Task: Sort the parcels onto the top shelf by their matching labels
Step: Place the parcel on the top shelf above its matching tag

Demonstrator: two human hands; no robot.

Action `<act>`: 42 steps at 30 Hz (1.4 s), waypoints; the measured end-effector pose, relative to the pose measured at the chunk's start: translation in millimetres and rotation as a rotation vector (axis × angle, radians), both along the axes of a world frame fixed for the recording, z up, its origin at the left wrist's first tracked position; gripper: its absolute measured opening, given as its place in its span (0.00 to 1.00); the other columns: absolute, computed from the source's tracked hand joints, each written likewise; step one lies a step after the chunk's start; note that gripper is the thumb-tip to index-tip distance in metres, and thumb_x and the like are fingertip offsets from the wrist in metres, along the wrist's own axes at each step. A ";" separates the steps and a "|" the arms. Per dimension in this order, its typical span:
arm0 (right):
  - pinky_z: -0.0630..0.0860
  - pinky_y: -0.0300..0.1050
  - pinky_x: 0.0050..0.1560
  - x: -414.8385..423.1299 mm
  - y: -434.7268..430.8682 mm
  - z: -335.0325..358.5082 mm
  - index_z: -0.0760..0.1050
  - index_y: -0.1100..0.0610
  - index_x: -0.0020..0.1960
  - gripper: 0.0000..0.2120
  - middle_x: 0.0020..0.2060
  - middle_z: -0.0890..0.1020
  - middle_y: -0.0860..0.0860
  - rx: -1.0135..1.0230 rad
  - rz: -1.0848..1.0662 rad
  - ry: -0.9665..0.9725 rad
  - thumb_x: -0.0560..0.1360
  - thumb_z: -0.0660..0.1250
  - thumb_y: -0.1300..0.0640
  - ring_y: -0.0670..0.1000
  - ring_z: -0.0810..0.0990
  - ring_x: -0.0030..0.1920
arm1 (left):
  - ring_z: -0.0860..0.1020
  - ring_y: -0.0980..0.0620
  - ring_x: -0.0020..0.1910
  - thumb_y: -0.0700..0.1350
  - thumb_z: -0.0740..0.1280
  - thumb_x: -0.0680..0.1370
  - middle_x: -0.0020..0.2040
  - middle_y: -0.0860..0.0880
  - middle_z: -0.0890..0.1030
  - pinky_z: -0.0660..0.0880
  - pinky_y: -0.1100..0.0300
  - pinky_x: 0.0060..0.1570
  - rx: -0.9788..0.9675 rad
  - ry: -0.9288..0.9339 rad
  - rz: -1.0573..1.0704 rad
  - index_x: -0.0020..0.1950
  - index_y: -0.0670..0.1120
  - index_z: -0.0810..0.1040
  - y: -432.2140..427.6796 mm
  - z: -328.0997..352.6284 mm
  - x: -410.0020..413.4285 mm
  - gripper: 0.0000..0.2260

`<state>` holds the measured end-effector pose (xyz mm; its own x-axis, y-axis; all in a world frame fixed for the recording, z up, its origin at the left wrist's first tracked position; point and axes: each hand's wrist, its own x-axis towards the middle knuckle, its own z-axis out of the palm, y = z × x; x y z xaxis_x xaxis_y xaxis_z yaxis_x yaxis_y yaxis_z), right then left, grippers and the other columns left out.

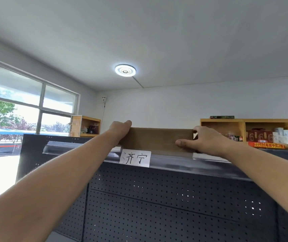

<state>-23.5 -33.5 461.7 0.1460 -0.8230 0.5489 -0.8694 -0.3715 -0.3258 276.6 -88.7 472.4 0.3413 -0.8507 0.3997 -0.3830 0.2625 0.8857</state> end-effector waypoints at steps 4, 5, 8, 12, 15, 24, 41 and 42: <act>0.79 0.53 0.59 6.6 21.4 -10.8 0.74 0.59 0.69 0.31 0.58 0.85 0.58 -0.191 -0.055 0.076 0.78 0.70 0.37 0.58 0.83 0.57 | 0.72 0.45 0.35 0.49 0.61 0.81 0.32 0.46 0.71 0.70 0.54 0.39 -0.131 -0.338 0.140 0.34 0.43 0.72 10.0 -0.3 7.3 0.17; 0.77 0.50 0.59 9.7 27.4 -15.6 0.71 0.59 0.75 0.32 0.63 0.83 0.58 -0.248 -0.055 0.075 0.80 0.70 0.40 0.58 0.82 0.61 | 0.73 0.44 0.34 0.48 0.61 0.81 0.31 0.46 0.72 0.68 0.55 0.38 -0.182 -0.403 0.178 0.33 0.44 0.73 16.0 -3.9 5.9 0.18; 0.74 0.45 0.58 14.8 40.8 -31.9 0.66 0.55 0.80 0.30 0.70 0.79 0.56 -0.415 -0.019 0.076 0.82 0.67 0.44 0.56 0.81 0.64 | 0.83 0.44 0.47 0.51 0.61 0.82 0.48 0.46 0.88 0.76 0.54 0.46 -0.339 -0.567 0.282 0.51 0.46 0.88 39.6 -18.8 -6.2 0.17; 0.71 0.41 0.57 4.2 53.2 -47.9 0.71 0.53 0.76 0.24 0.67 0.80 0.55 -0.544 -0.021 0.093 0.82 0.68 0.49 0.55 0.80 0.65 | 0.80 0.47 0.70 0.53 0.62 0.84 0.74 0.53 0.81 0.76 0.48 0.68 -0.527 -0.672 0.287 0.74 0.52 0.80 77.1 -51.4 -30.8 0.20; 0.72 0.40 0.57 -4.4 70.3 -61.0 0.77 0.54 0.71 0.20 0.64 0.82 0.55 -0.591 0.016 0.059 0.80 0.71 0.56 0.56 0.81 0.63 | 0.78 0.49 0.71 0.51 0.64 0.83 0.73 0.54 0.81 0.75 0.45 0.71 -0.628 -0.681 0.226 0.73 0.51 0.80 101.3 -79.1 -43.0 0.19; 0.72 0.27 0.49 -59.2 135.1 -130.6 0.81 0.57 0.65 0.14 0.53 0.81 0.46 -0.540 0.071 -0.005 0.81 0.70 0.59 0.44 0.80 0.46 | 0.79 0.53 0.59 0.49 0.66 0.81 0.62 0.54 0.81 0.80 0.51 0.57 -0.604 -0.698 0.135 0.68 0.50 0.80 146.1 -159.1 -93.2 0.16; 0.82 0.47 0.40 -231.9 208.6 -273.1 0.81 0.56 0.63 0.13 0.55 0.81 0.48 -0.451 -0.205 0.014 0.80 0.67 0.56 0.51 0.80 0.54 | 0.78 0.55 0.45 0.44 0.68 0.80 0.57 0.59 0.78 0.78 0.56 0.43 -0.485 -0.541 -0.154 0.65 0.51 0.80 181.2 -287.7 -281.2 0.13; 0.82 0.47 0.38 -243.8 210.4 -279.5 0.81 0.56 0.63 0.13 0.55 0.81 0.48 -0.440 -0.224 0.023 0.80 0.67 0.56 0.51 0.80 0.53 | 0.79 0.55 0.47 0.44 0.68 0.80 0.57 0.59 0.78 0.79 0.55 0.44 -0.482 -0.543 -0.171 0.65 0.51 0.80 181.1 -293.2 -292.8 0.14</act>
